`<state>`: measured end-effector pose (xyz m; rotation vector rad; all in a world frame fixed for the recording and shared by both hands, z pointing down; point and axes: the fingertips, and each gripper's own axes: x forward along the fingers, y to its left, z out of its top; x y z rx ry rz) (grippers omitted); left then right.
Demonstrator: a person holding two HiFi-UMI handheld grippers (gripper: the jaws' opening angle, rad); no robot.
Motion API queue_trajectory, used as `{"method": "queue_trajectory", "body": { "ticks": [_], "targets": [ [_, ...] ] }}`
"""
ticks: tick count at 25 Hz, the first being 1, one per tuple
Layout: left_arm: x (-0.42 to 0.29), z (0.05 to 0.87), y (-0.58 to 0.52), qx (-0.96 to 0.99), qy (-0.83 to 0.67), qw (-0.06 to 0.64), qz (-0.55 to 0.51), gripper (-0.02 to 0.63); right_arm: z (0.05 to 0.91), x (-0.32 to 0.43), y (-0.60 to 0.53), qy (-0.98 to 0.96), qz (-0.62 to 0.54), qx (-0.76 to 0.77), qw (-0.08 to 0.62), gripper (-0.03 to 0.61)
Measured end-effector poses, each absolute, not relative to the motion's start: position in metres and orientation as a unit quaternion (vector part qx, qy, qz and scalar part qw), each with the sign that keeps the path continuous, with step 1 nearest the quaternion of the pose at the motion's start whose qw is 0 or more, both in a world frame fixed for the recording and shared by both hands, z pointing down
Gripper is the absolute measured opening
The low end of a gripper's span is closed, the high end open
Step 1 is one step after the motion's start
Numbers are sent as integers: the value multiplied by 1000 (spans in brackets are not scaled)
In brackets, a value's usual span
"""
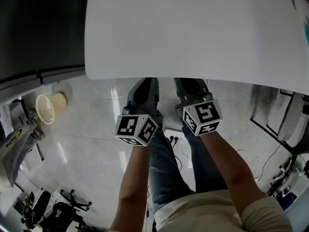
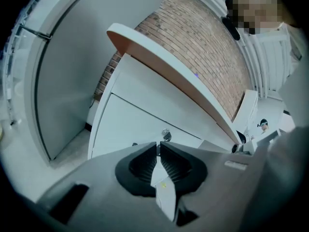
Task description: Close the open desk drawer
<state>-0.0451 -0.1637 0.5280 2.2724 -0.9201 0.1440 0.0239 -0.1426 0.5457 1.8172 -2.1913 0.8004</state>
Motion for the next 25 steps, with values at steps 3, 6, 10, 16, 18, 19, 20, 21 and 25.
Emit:
{"method": "queue_trajectory", "body": {
  "ticks": [3, 6, 10, 16, 18, 19, 20, 21, 25],
  "targets": [
    [-48, 514, -152, 866, -367, 337, 54, 9, 529, 23, -133, -751, 267, 597, 97, 3],
    [-51, 499, -138, 860, -379, 338, 54, 0, 510, 22, -122, -759, 266, 587, 98, 3],
    [-53, 477, -123, 854, -394, 335, 55, -2, 480, 22, -109, -775, 259, 568, 99, 3],
    [-47, 438, -103, 849, -414, 324, 51, -2, 436, 29, -90, -796, 247, 543, 104, 5],
    [-46, 425, -91, 846, -419, 325, 50, -2, 421, 32, -80, -801, 244, 536, 107, 3],
    [-45, 418, -85, 844, -423, 326, 50, -2, 413, 33, -75, -804, 242, 532, 109, 3],
    [-45, 412, -79, 842, -427, 326, 51, -2, 406, 34, -70, -808, 240, 527, 110, 4],
    [-45, 406, -73, 840, -431, 326, 53, -2, 398, 35, -66, -812, 237, 522, 112, 3],
    [-41, 381, -49, 835, -439, 326, 52, -2, 369, 34, -50, -826, 228, 501, 119, 5]
  ]
}}
